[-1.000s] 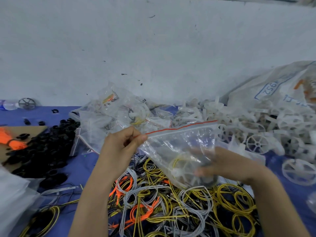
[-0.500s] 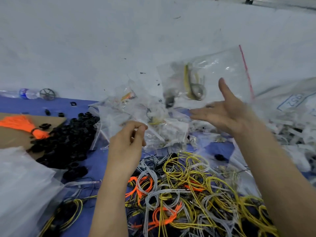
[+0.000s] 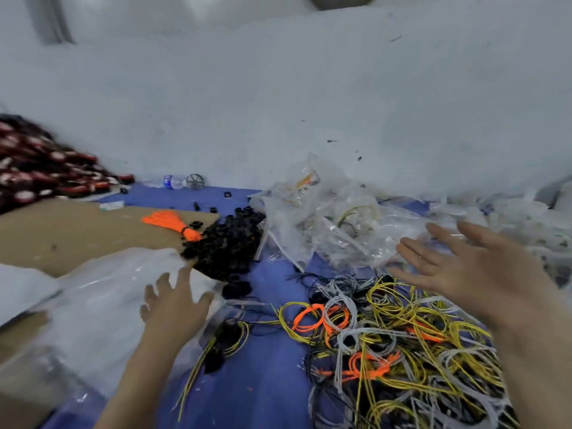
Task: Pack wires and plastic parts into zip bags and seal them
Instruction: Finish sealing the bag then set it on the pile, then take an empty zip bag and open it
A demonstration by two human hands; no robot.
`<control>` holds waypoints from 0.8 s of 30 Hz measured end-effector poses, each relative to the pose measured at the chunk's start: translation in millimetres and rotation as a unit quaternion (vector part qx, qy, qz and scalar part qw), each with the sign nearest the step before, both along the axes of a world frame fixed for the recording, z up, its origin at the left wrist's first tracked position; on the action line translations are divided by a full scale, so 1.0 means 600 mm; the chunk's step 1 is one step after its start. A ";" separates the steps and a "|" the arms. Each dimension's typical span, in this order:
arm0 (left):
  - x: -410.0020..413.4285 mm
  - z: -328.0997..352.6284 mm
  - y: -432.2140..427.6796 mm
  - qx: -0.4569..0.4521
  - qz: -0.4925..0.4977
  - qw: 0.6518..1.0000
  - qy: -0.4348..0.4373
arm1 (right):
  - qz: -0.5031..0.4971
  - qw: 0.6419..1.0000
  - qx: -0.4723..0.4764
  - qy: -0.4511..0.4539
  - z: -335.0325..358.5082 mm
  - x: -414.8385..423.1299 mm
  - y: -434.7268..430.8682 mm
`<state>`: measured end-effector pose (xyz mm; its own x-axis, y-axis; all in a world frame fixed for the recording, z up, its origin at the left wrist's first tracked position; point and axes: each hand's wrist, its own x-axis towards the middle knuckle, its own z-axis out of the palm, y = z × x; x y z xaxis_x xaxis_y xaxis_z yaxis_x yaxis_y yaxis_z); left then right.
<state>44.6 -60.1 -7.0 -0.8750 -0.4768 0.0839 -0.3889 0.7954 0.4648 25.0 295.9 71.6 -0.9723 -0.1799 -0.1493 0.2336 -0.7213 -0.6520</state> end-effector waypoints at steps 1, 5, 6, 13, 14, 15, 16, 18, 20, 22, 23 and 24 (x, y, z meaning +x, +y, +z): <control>-0.002 -0.019 -0.019 -0.020 0.015 0.997 -0.066 | 0.000 1.000 0.002 0.000 0.001 0.002 -0.006; 0.000 -0.060 -0.075 -0.079 -0.040 0.995 -0.045 | -0.010 1.000 0.009 -0.010 0.002 0.001 -0.014; -0.001 -0.057 -0.085 -0.078 -0.044 0.996 -0.010 | -0.008 1.000 0.007 -0.008 0.000 -0.001 -0.013; -0.024 0.004 -0.099 0.020 -0.073 0.997 0.005 | -0.012 1.000 -0.015 0.002 -0.003 -0.007 0.002; -0.028 0.009 -0.092 0.010 -0.096 0.995 -0.023 | -0.014 1.000 -0.022 0.007 -0.004 -0.009 0.005; -0.033 0.010 -0.084 -0.005 -0.106 0.993 -0.054 | -0.016 0.999 -0.027 0.012 -0.006 -0.011 0.009; -0.042 0.009 -0.076 -0.037 -0.103 0.990 -0.084 | -0.015 0.999 -0.028 0.017 -0.005 -0.013 0.011; -0.051 0.007 -0.067 -0.122 -0.071 0.982 -0.124 | -0.016 1.000 -0.017 0.014 -0.004 -0.013 0.007; -0.054 0.008 -0.060 -0.157 -0.038 0.982 -0.096 | -0.023 1.000 -0.011 0.008 -0.005 -0.013 0.004; -0.056 0.006 -0.062 -0.154 -0.034 0.986 -0.049 | -0.026 0.999 -0.014 0.011 -0.005 -0.011 0.000; -0.053 0.004 -0.061 -0.154 -0.034 0.987 -0.016 | -0.025 0.999 -0.015 0.012 -0.005 -0.010 -0.003; -0.049 0.003 -0.057 -0.148 -0.032 0.988 0.018 | -0.022 1.000 -0.012 0.012 -0.004 -0.008 -0.007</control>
<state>15.2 -94.4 -5.1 -0.8967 -0.3706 0.2419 -0.3210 0.9209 0.2210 20.1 292.0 69.4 -0.9825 -0.1407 -0.1222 0.1864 -0.7460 -0.6393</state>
